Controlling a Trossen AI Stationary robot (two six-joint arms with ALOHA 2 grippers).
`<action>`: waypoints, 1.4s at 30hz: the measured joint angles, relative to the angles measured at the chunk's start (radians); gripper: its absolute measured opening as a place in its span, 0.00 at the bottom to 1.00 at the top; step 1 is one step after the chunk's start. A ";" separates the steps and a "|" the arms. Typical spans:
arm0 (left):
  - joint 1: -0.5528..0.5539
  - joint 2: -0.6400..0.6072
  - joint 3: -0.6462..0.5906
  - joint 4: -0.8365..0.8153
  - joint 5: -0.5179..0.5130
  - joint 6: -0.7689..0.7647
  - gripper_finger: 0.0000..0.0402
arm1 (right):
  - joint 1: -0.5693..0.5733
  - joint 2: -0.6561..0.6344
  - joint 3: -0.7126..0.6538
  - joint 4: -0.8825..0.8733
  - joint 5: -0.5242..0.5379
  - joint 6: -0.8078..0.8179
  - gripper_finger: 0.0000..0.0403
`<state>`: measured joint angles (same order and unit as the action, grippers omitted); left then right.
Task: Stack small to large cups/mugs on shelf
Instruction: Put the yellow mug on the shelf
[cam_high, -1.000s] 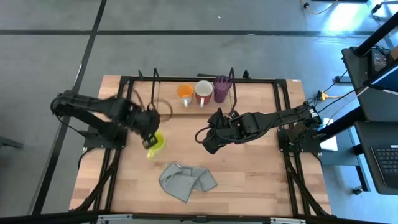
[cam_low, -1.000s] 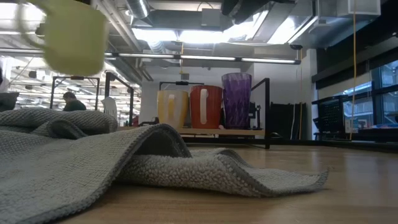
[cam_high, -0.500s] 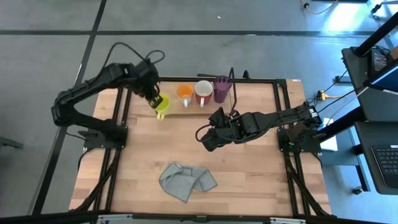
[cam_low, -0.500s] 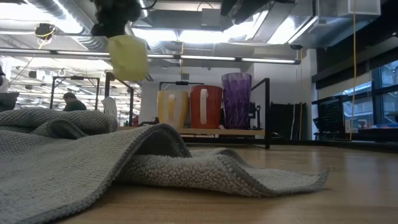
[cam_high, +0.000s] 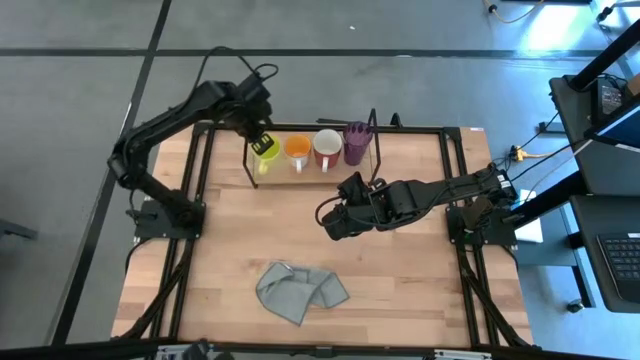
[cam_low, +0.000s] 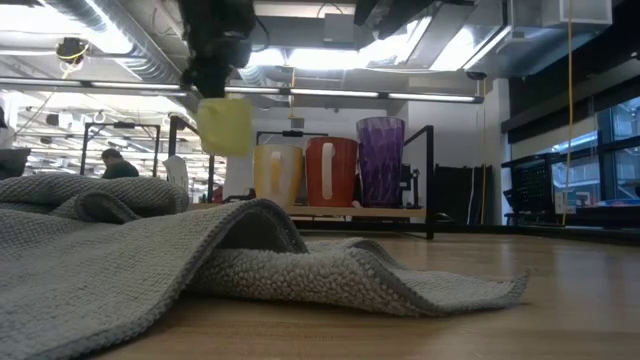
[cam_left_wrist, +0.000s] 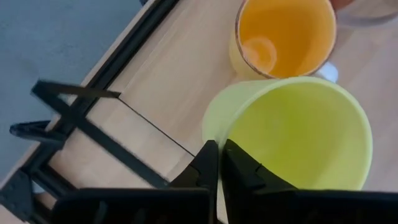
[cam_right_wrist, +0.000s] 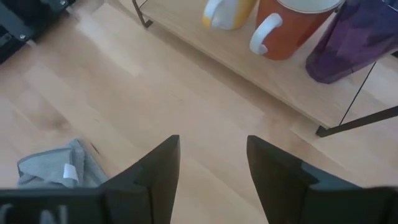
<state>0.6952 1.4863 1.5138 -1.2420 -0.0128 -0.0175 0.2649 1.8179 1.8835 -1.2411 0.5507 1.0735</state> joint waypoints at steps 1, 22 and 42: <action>0.005 0.018 0.008 0.000 0.000 0.012 0.00 | 0.000 0.000 0.000 0.000 0.000 0.005 0.47; 0.097 0.106 -0.023 0.057 0.038 0.076 0.00 | 0.000 0.000 0.000 -0.028 0.060 0.046 0.47; 0.087 0.106 -0.138 0.088 0.061 0.000 0.01 | 0.000 0.000 0.000 -0.080 0.078 0.042 0.47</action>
<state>0.7817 1.5921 1.3760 -1.1544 0.0479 -0.0180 0.2646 1.8179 1.8835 -1.3209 0.6289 1.1156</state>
